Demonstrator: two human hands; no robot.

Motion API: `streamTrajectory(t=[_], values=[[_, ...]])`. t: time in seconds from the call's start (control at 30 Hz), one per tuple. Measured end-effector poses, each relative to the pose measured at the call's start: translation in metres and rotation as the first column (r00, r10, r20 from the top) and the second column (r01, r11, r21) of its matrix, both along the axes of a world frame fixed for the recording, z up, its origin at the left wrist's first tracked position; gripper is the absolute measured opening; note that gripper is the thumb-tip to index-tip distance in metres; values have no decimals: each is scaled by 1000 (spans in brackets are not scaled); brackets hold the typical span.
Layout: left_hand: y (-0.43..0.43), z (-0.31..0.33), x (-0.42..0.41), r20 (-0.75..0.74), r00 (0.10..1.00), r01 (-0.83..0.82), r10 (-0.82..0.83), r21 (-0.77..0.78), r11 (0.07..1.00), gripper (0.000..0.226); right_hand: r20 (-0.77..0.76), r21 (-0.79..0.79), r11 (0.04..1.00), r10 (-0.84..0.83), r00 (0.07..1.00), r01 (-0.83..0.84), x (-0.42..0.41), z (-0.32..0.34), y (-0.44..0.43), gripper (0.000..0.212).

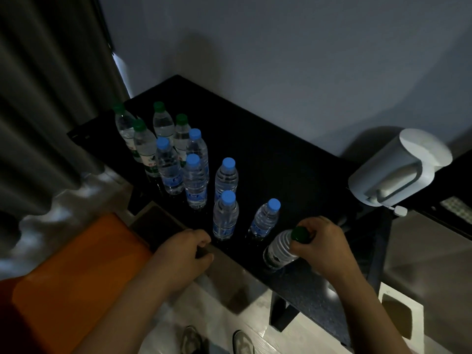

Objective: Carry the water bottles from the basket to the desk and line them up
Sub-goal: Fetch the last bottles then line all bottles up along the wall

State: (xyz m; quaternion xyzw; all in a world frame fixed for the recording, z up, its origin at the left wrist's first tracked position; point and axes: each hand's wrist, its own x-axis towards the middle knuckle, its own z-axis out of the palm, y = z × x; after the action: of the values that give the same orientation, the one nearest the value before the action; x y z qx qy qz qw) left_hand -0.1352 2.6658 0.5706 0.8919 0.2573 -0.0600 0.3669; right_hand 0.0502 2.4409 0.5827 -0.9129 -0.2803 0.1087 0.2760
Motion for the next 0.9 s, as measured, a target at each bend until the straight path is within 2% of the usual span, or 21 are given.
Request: streamTrajectory(t=[0.33,0.5,0.6,0.7,0.9], values=[[16,12,-2,16,999,32,-33,25,999,35,-16,22,997,-80,997,80,-16,-6,-2,28],[18,17,-6,20,999,45,-45,14,999,34,-30,-44,993,-116,993,114,-23,5,2,43],[21,19,-9,18,999,50,-50,8,999,35,59,-54,988,-139,989,142,-28,17,5,48],[25,24,-9,14,997,74,-74,0,997,36,159,2,995,-101,982,102,-32,32,16,40],[39,38,-4,28,998,54,-54,-2,999,36,145,-12,998,64,987,-63,-33,50,51,33]])
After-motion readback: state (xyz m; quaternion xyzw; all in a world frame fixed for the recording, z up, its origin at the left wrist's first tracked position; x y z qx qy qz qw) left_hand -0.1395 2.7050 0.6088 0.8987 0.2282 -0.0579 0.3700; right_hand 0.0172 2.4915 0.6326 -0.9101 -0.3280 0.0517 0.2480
